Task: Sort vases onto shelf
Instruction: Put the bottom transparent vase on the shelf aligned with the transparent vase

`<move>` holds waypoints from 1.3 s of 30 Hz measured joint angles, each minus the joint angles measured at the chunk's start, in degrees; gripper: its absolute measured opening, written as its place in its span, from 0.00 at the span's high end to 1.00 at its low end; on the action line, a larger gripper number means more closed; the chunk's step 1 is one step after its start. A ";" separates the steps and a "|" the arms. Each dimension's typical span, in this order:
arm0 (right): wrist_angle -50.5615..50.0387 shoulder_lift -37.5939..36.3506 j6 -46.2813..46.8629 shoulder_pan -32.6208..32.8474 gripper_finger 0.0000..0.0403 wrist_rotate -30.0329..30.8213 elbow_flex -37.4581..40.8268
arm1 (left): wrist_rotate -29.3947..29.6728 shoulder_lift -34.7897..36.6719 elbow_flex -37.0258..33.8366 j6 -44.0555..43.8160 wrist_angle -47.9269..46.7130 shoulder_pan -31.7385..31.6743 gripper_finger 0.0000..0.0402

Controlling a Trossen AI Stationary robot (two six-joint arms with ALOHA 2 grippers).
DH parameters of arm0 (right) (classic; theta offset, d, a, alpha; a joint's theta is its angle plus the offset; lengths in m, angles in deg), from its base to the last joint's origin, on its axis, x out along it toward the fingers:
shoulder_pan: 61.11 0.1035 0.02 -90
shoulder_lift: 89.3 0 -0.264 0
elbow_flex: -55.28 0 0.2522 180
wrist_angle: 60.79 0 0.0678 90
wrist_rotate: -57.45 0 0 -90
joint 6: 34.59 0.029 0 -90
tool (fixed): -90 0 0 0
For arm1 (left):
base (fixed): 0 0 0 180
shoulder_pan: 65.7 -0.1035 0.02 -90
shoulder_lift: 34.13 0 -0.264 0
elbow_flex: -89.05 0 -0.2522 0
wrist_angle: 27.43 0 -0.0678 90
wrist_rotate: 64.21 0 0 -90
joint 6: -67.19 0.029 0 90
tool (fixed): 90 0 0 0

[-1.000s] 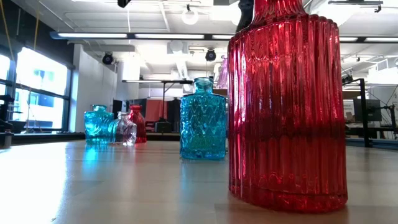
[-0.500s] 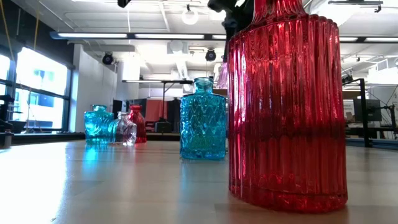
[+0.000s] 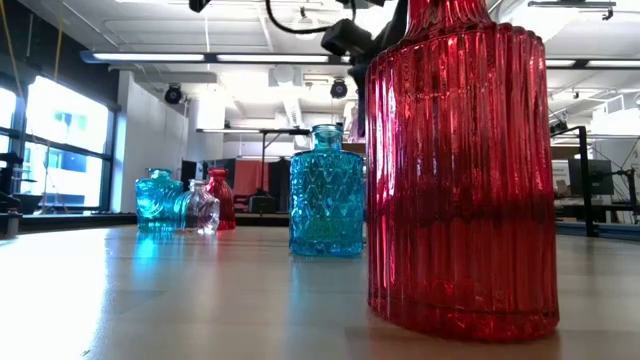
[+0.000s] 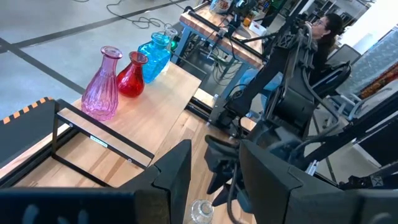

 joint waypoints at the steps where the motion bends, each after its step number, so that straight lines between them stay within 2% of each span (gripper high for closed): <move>1: -0.04 0.37 0.08 0.00 0.69 0.00 0.00 | 0.00 0.01 0.00 0.01 -0.01 0.02 0.68; 28: 0.50 4.40 0.12 -0.02 0.70 0.47 0.02 | -0.02 0.00 0.01 -0.01 -0.01 0.00 0.68; 32: -0.39 4.40 0.13 -0.02 0.76 0.84 0.02 | -0.02 0.00 0.01 0.00 -0.01 0.00 0.68; 39: -0.54 4.28 1.12 -0.04 0.97 1.15 -0.09 | -0.02 0.00 0.01 0.00 -0.01 0.01 0.68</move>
